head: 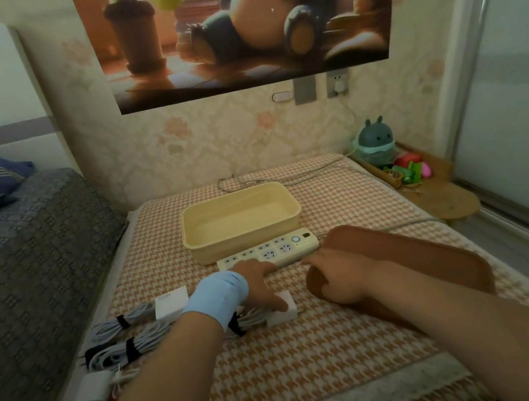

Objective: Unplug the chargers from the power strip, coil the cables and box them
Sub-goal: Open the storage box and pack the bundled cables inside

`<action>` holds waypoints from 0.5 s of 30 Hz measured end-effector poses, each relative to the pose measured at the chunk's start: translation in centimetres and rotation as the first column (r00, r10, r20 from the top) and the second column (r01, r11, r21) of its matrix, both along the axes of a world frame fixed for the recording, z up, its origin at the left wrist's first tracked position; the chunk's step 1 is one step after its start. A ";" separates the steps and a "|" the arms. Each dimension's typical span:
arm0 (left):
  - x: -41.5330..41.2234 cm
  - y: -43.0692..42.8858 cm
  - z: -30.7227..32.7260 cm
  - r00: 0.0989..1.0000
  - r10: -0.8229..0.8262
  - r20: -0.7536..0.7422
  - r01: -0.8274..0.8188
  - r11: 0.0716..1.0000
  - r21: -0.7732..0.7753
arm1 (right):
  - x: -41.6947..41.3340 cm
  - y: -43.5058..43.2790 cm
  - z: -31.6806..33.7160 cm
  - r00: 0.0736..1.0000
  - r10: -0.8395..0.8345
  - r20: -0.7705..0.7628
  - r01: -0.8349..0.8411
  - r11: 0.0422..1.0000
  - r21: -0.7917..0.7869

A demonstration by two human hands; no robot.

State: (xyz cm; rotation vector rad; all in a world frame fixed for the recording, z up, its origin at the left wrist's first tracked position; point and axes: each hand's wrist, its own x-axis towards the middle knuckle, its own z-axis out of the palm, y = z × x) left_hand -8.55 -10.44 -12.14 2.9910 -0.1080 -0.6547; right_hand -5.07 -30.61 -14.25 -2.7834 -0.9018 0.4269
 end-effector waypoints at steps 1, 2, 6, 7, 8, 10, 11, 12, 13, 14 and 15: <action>-0.2 0.3 -0.1 1.000 0.008 -0.021 -0.008 1.000 0.011 | -0.2 0.6 0.3 1.000 0.012 -0.003 -0.012 0.998 0.055; -0.4 0.6 -0.1 0.999 0.015 -0.033 -0.015 1.000 0.008 | -0.4 1.2 0.7 0.999 0.029 -0.021 -0.027 0.994 0.105; -1.2 1.7 -0.9 0.986 0.032 -0.164 -0.016 0.995 0.099 | -1.6 4.3 0.8 0.978 0.182 -0.106 -0.169 0.978 0.125; -1.5 1.9 -1.1 0.981 0.028 -0.190 -0.001 0.990 0.142 | -1.9 5.1 0.5 0.968 0.233 -0.094 -0.224 0.970 0.096; -1.8 2.0 -1.0 0.979 0.024 -0.204 0.011 0.986 0.169 | -2.1 5.9 0.0 0.958 0.272 -0.088 -0.267 0.961 0.068; -2.1 2.4 -0.8 0.980 0.016 -0.201 0.021 0.983 0.180 | -1.9 7.2 -0.8 0.955 0.291 -0.061 -0.293 0.956 -0.024; -2.1 2.6 -0.7 0.981 0.009 -0.193 0.025 0.985 0.171 | -1.6 7.6 -1.0 0.958 0.284 -0.037 -0.286 0.955 -0.075; -2.1 2.8 -0.6 0.984 0.002 -0.176 0.026 0.988 0.155 | -1.2 7.7 -1.1 0.960 0.278 -0.018 -0.278 0.955 -0.098; -2.1 3.2 -0.4 0.989 -0.001 -0.151 0.021 0.991 0.131 | -0.8 7.9 -1.0 0.965 0.263 -0.010 -0.262 0.959 -0.102; -2.1 3.6 -0.2 0.993 0.004 -0.115 0.008 0.995 0.097 | -0.4 8.0 -0.8 0.968 0.252 -0.003 -0.251 0.965 -0.078; -2.0 4.0 0.1 0.998 0.021 -0.064 -0.017 0.998 0.057 | -0.1 8.1 -0.5 0.972 0.233 0.001 -0.233 0.971 -0.048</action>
